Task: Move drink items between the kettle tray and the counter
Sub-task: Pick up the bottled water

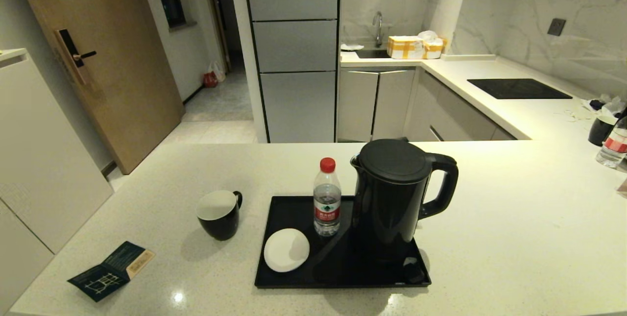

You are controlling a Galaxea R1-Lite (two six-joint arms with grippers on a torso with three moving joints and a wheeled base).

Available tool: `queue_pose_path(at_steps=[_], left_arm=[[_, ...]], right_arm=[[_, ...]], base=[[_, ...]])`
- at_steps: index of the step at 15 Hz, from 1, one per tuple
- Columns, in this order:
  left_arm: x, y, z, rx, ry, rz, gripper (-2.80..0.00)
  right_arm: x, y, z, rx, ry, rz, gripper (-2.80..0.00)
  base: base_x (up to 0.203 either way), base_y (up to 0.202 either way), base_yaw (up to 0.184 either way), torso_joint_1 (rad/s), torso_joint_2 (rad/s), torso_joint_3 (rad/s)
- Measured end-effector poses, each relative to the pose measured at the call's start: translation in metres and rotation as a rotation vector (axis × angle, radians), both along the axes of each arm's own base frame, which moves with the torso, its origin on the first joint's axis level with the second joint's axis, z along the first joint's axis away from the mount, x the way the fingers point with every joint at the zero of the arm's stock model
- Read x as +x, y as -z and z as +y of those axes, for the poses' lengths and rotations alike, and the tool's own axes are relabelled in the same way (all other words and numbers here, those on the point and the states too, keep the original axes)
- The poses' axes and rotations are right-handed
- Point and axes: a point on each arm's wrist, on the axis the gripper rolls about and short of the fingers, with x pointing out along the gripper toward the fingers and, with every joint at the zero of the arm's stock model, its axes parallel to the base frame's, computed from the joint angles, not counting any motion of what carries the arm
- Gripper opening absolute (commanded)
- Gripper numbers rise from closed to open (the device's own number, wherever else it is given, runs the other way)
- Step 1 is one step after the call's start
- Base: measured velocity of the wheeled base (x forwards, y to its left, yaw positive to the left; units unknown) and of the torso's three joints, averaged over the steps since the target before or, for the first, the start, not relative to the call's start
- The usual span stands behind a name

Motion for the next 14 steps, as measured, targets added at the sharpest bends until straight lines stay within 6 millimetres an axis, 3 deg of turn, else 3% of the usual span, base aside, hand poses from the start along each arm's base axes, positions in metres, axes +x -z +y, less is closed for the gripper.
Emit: queue_pose_path(at_steps=[1, 3, 6, 8, 10, 14], left_arm=[[-0.036, 0.002, 0.006, -0.002, -0.020, 0.041, -2.80], [-0.094, 0.026, 0.013, 0.001, -0.051, 0.144, -2.80], [-0.144, 0.072, 0.011, 0.002, -0.064, 0.305, -2.80], [-0.156, 0.082, 0.010, -0.003, -0.052, 0.302, -2.80], [-0.155, 0.079, 0.009, -0.019, -0.021, 0.299, -2.80], [-0.127, 0.053, 0.004, -0.105, 0.335, 0.360, -2.80]], right_arm=[[0.000, 0.000, 0.000, 0.000, 0.000, 0.000, -2.80], [0.000, 0.000, 0.000, 0.000, 0.000, 0.000, -2.80], [0.000, 0.000, 0.000, 0.000, 0.000, 0.000, -2.80], [0.000, 0.000, 0.000, 0.000, 0.000, 0.000, -2.80], [0.000, 0.000, 0.000, 0.000, 0.000, 0.000, -2.80], [0.000, 0.000, 0.000, 0.000, 0.000, 0.000, -2.80]], base=[[0.000, 0.000, 0.000, 0.000, 0.00, 0.000], [0.000, 0.000, 0.000, 0.000, 0.00, 0.000], [0.000, 0.000, 0.000, 0.000, 0.00, 0.000], [0.000, 0.000, 0.000, 0.000, 0.00, 0.000], [0.000, 0.000, 0.000, 0.000, 0.00, 0.000], [0.000, 0.000, 0.000, 0.000, 0.00, 0.000]])
